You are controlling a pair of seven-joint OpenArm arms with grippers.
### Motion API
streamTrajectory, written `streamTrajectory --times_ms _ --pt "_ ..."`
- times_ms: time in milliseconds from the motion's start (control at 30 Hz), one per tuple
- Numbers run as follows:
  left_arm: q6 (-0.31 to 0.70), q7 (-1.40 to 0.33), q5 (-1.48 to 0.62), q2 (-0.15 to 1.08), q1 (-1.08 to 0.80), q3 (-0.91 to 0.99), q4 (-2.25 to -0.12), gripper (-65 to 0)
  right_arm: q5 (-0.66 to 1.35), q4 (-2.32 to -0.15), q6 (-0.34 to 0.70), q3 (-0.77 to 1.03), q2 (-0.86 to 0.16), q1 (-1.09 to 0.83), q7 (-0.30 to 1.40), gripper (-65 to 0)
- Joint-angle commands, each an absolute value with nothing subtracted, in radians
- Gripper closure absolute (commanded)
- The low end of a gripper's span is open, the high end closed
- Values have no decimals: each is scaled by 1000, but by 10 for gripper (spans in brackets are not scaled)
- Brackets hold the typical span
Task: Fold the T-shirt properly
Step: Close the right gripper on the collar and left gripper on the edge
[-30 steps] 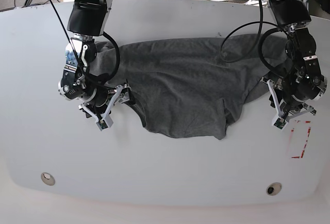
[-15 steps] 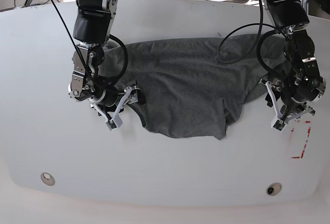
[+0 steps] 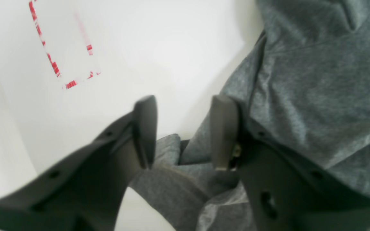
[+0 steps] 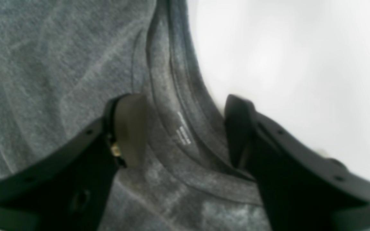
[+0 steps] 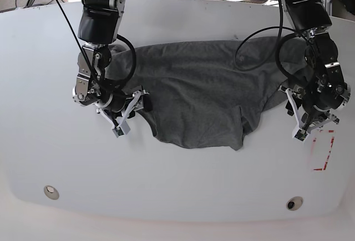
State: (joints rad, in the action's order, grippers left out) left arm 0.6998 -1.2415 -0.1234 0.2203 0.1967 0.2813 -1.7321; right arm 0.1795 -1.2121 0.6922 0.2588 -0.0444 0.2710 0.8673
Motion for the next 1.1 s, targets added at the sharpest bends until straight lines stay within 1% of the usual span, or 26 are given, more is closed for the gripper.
streamTrajectory --times_ms 0,267,333,467,600,733,800,867,1067 --pt "698 -1228 -127 236 218 282 -1754 -171 171 -1221 698 243 -47 287 873 -265" --pt "698 -1227 -126 237 212 284 -1759 -147 170 -1228 698 237 -47 281 870 -58" --pt "698 -1232 -133 232 213 286 -1746 -114 169 -1227 698 235 -50 280 879 -6" --pt "698 -1231 -134 232 207 286 -1732 -107 167 -1234 698 228 -52 279 884 -3" --pt "698 -1228 -132 232 197 283 -1708 -115 167 -1246 698 224 -55 275 888 -3" --pt "698 -1201 -123 231 163 270 -1643 -179 170 -1273 698 228 -63 264 886 -11" --pt "698 -1173 -122 229 153 265 -1626 -248 169 -1284 698 230 -65 260 888 -13" --pt "698 -1155 -120 227 145 263 -1615 -291 170 -1295 698 232 -66 257 888 -15" --pt "698 -1129 -116 212 109 264 -1604 -367 171 -1321 698 236 -62 240 879 -17"
